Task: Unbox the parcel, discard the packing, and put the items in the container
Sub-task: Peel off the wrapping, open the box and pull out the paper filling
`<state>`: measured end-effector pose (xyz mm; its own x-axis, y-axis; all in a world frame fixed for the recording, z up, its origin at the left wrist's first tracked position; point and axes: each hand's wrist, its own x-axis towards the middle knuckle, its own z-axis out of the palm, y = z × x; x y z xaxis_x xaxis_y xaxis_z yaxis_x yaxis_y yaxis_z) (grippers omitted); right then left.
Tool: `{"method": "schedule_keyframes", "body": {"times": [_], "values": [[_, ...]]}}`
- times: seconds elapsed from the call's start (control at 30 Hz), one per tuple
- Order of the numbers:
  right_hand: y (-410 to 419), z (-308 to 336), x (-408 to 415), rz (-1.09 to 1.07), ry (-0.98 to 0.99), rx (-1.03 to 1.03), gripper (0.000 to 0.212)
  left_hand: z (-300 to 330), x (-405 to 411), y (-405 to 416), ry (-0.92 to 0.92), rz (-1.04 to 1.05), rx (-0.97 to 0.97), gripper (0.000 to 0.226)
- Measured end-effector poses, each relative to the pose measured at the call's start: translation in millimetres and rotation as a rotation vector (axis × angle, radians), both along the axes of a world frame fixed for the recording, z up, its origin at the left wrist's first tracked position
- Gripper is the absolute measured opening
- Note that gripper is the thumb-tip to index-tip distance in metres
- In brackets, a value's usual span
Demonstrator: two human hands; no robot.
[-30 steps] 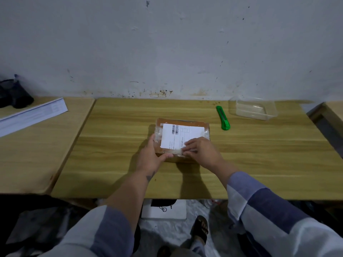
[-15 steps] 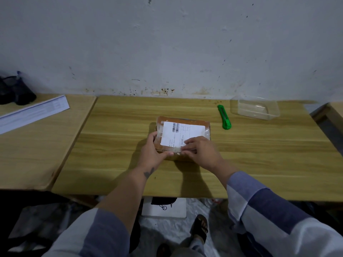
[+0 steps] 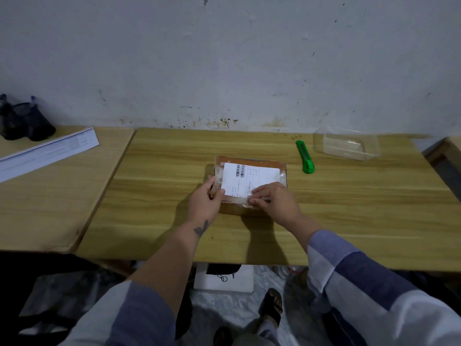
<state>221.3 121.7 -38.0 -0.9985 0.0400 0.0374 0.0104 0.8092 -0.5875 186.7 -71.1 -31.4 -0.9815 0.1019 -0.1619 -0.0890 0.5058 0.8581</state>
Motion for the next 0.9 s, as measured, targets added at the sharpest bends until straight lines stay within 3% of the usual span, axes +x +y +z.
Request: {"method": "schedule_keyframes", "body": {"times": [0.13, 0.33, 0.43, 0.6, 0.9], "values": [[-1, 1, 1, 0.032, 0.005, 0.072, 0.017, 1, -5, 4, 0.073, 0.082, -0.014, 0.036], [2, 13, -4, 0.14, -0.084, 0.18, 0.02, 3, -13, 5, 0.064, 0.126, -0.027, 0.039], [2, 14, -6, 0.152, -0.107, 0.203, 0.021, -5, -7, 2, 0.045, 0.056, 0.021, 0.053], [0, 18, -4, 0.162, -0.126, 0.275, 0.025, -15, 4, -1, 0.102, -0.013, -0.06, 0.086], [-11, 20, 6, 0.087, -0.036, 0.374, 0.03, -14, 5, -1, 0.057, -0.031, -0.067, 0.089]]}}
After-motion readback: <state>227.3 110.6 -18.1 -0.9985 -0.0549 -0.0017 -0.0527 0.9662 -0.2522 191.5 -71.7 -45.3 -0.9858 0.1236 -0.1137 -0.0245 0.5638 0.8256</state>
